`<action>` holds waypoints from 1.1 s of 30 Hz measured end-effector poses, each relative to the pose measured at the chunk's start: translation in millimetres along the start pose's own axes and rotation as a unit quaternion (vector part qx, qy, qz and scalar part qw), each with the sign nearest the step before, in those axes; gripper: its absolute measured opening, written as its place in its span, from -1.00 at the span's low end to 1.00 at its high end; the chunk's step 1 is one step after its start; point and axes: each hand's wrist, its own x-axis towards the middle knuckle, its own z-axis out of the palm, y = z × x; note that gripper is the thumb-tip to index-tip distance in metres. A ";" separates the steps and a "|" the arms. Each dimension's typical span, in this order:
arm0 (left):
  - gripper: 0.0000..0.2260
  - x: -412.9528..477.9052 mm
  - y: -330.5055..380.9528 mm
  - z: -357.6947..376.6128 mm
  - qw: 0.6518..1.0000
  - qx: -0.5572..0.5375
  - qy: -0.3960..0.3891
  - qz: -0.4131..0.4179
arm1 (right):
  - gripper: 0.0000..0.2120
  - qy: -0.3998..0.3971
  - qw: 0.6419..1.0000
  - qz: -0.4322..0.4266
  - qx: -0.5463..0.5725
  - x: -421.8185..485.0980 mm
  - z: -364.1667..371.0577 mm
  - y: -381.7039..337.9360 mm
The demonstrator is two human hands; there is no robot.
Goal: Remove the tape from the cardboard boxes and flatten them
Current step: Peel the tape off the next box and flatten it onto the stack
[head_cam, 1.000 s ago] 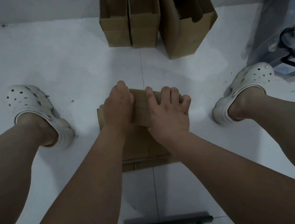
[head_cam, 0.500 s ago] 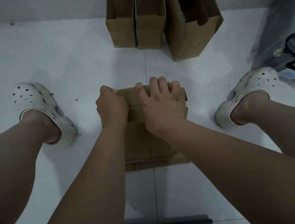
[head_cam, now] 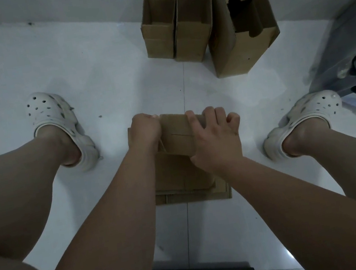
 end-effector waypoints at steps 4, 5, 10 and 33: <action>-0.72 -5.5 -0.9 5.9 0.998 0.004 -0.024 -0.062 | -0.09 -0.024 1.000 0.006 -0.010 -13.6 12.8 -5.4; -0.71 -8.1 -1.4 7.3 0.998 0.016 -0.023 -0.064 | -0.09 -0.028 1.000 0.009 -0.009 -16.7 16.4 -7.3; -0.80 -16.8 -7.1 3.6 0.990 -0.092 -0.106 -0.034 | 0.00 -0.084 0.994 0.058 0.029 -23.7 30.6 -2.3; -0.78 -32.7 -21.0 15.9 0.936 -0.232 -0.257 -0.060 | -0.03 -0.101 0.991 0.074 0.048 -33.6 48.9 16.3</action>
